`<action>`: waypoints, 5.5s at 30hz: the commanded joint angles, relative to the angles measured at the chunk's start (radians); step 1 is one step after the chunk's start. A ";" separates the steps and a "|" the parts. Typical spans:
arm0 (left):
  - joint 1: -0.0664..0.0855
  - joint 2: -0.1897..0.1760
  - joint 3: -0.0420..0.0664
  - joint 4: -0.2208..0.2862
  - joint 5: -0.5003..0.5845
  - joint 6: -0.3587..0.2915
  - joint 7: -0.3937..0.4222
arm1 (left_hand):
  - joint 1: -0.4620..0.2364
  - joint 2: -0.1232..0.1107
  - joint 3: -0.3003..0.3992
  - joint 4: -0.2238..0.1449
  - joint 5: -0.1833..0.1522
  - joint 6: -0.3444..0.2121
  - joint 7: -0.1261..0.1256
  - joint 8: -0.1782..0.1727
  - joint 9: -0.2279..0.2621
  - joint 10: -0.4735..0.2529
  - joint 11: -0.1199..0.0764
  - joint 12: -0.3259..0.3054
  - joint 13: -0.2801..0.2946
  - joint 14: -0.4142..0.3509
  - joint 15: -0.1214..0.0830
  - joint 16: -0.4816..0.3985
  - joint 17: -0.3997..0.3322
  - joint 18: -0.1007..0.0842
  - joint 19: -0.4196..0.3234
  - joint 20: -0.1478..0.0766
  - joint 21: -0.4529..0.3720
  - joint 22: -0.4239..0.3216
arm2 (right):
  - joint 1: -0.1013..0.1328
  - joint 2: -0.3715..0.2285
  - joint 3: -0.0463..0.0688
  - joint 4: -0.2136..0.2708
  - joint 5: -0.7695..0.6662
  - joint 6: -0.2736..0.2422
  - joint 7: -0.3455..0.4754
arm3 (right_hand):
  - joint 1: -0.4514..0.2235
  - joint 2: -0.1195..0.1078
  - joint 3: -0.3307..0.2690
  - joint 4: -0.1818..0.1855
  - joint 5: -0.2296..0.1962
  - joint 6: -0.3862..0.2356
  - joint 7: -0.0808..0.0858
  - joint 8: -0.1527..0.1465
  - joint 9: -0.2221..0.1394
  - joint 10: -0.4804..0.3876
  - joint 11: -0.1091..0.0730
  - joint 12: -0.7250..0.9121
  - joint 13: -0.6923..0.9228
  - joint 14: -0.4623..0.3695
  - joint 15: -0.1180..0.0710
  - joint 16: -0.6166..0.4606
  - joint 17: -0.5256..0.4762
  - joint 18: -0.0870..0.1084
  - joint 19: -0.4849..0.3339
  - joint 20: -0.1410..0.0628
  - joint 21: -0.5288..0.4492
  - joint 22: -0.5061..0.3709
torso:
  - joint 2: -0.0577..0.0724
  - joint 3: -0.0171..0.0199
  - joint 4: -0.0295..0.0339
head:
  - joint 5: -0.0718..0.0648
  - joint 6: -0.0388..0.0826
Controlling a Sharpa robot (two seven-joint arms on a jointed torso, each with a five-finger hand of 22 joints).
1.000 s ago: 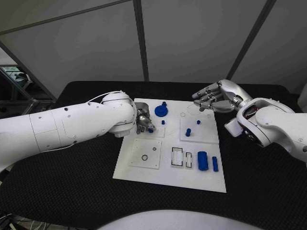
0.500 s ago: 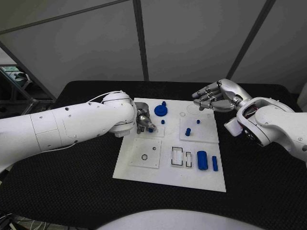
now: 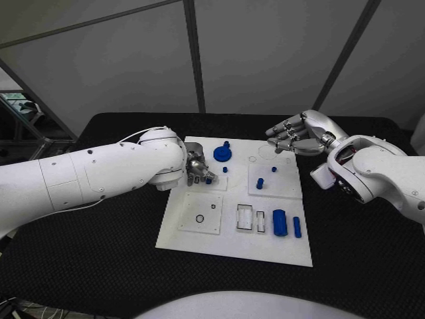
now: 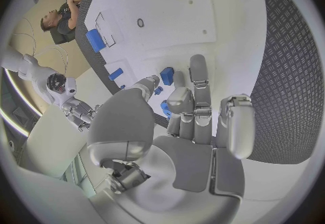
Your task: Assemble the parts on the task board
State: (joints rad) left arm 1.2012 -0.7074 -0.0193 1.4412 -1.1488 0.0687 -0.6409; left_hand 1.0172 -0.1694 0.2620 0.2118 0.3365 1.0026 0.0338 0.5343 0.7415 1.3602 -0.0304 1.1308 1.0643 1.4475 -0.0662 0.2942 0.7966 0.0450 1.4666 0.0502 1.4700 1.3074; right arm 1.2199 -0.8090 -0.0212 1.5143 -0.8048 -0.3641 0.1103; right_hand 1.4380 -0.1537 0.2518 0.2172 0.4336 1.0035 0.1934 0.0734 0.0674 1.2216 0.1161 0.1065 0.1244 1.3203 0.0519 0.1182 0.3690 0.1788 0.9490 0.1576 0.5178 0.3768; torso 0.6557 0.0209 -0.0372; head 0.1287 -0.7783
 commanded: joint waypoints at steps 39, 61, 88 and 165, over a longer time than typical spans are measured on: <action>0.062 0.077 0.086 -0.264 0.048 0.161 -0.009 | 0.127 0.089 -0.272 0.079 -0.009 -0.090 0.035 0.005 0.022 -0.061 0.033 0.047 0.012 0.000 0.019 -0.017 0.005 0.018 -0.031 0.010 -0.088 0.002 | 0.002 0.007 0.001 -0.020 -0.006 -0.007 -0.019 | -0.011 -0.004 0.003 0.001 0.005 0.013 -0.012 0.013 0.005 0.021 -0.012 0.013 -0.010 0.026 -0.006 -0.005 0.004 0.005 0.021 0.003 -0.013 -0.008 | 0.003 -0.0002 0.0012 | 0.005 0.014; 0.063 0.142 0.068 -0.375 0.032 0.199 0.009 | 0.131 0.106 -0.288 0.076 -0.015 -0.102 0.035 0.016 0.026 -0.079 0.033 0.042 -0.002 0.002 0.018 -0.017 0.005 0.017 -0.028 0.009 -0.086 0.007 | 0.002 0.014 0.001 -0.022 -0.006 -0.003 -0.018 | -0.011 -0.003 0.003 0.000 0.005 0.014 -0.013 0.013 0.005 0.022 -0.012 0.013 -0.011 0.027 -0.007 -0.006 0.004 0.005 0.023 0.002 -0.013 -0.008 | 0.001 -0.0004 0.0003 | 0.011 0.005; 0.061 0.162 0.055 -0.398 0.032 0.221 0.037 | 0.193 0.137 -0.286 0.067 -0.012 -0.109 0.034 0.029 0.027 -0.086 0.031 0.047 -0.003 0.004 0.017 -0.017 0.006 0.015 -0.024 0.009 -0.082 0.016 | 0.002 0.017 0.001 -0.023 -0.006 -0.001 -0.018 | -0.009 -0.002 0.005 -0.001 0.006 0.015 -0.014 0.014 0.005 0.022 -0.013 0.014 -0.011 0.028 -0.007 -0.006 0.005 0.005 0.024 0.001 -0.013 -0.008 | -0.001 0.0010 0.0009 | 0.011 0.001; 0.017 -0.069 0.051 -0.013 -0.034 0.041 0.105 | 0.318 0.047 0.265 -0.094 -0.026 -0.139 0.026 0.072 0.018 -0.074 0.021 0.021 -0.051 0.005 0.010 -0.021 0.011 0.008 -0.008 0.000 -0.065 0.060 | 0.001 0.023 0.000 -0.040 -0.006 0.008 -0.014 | -0.007 0.004 0.011 -0.002 0.016 0.013 -0.013 0.014 0.004 0.021 -0.012 0.013 -0.015 0.029 -0.007 -0.011 0.005 0.004 0.028 -0.001 -0.015 -0.009 | -0.001 0.0002 0.0016 | 0.030 -0.008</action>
State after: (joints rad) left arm 1.2179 -0.7752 0.0313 1.4222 -1.1346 0.1507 -0.5484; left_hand 1.3344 -0.1135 0.4156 0.2219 0.3117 0.8616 0.0644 0.6052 0.7595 1.2795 -0.0109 1.1520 1.0122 1.4493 -0.0539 0.2731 0.8060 0.0451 1.4528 0.0503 1.4012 1.3074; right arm 1.2197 -0.7865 -0.0213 1.4743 -0.8095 -0.3622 0.0895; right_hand 1.4342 -0.1577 0.2574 0.2166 0.4467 1.0145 0.1825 0.0840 0.0704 1.2362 0.1017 0.1147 0.1099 1.3437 0.0463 0.1137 0.3725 0.1787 0.9688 0.1552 0.5062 0.3686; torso 0.6545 0.0212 -0.0363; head 0.1576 -0.7861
